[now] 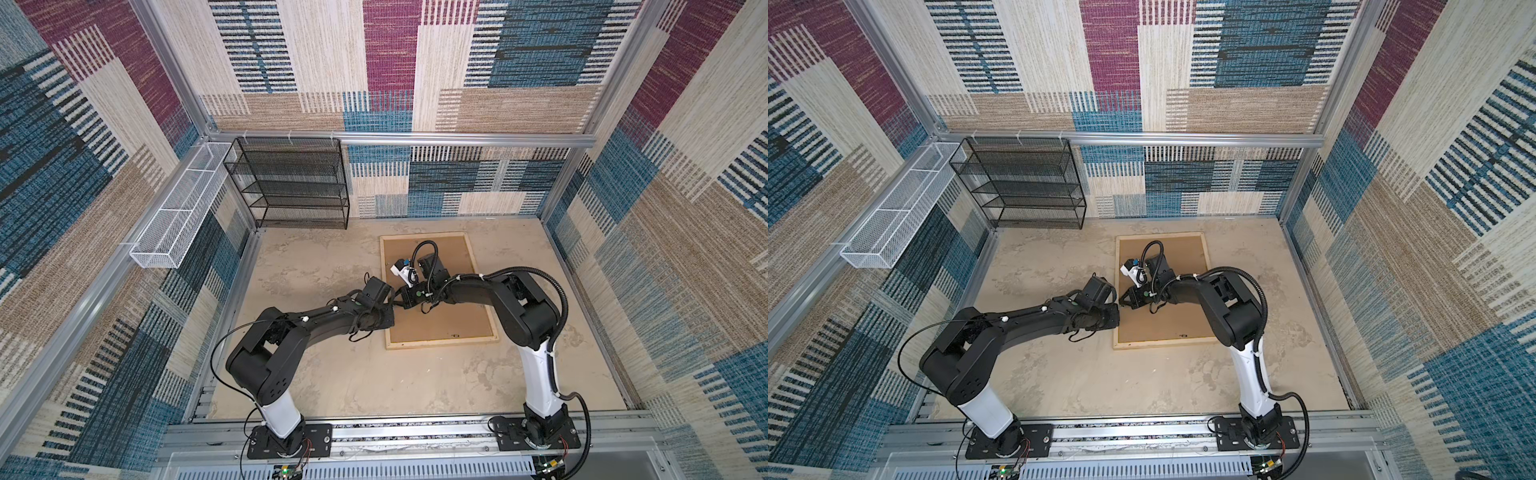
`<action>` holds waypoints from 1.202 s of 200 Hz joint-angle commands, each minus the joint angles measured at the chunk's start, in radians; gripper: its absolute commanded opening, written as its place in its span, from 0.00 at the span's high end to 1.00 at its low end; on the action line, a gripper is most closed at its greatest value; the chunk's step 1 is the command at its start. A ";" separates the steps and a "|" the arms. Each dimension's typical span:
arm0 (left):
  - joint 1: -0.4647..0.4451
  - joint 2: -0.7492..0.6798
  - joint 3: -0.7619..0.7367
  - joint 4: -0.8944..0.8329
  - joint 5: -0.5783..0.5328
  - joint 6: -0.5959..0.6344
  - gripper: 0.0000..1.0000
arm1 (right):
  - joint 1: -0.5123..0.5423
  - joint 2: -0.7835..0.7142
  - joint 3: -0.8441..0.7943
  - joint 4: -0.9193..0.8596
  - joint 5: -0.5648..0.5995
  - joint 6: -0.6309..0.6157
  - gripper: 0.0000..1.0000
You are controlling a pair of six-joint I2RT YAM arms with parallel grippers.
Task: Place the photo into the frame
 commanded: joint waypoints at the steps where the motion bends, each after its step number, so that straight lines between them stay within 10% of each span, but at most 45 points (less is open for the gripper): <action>1: -0.005 0.031 -0.007 -0.022 0.070 0.065 1.00 | 0.011 0.009 -0.041 -0.129 0.045 -0.024 1.00; 240: -0.005 0.056 0.020 -0.038 0.079 0.079 1.00 | 0.024 0.014 -0.066 -0.152 -0.038 -0.074 1.00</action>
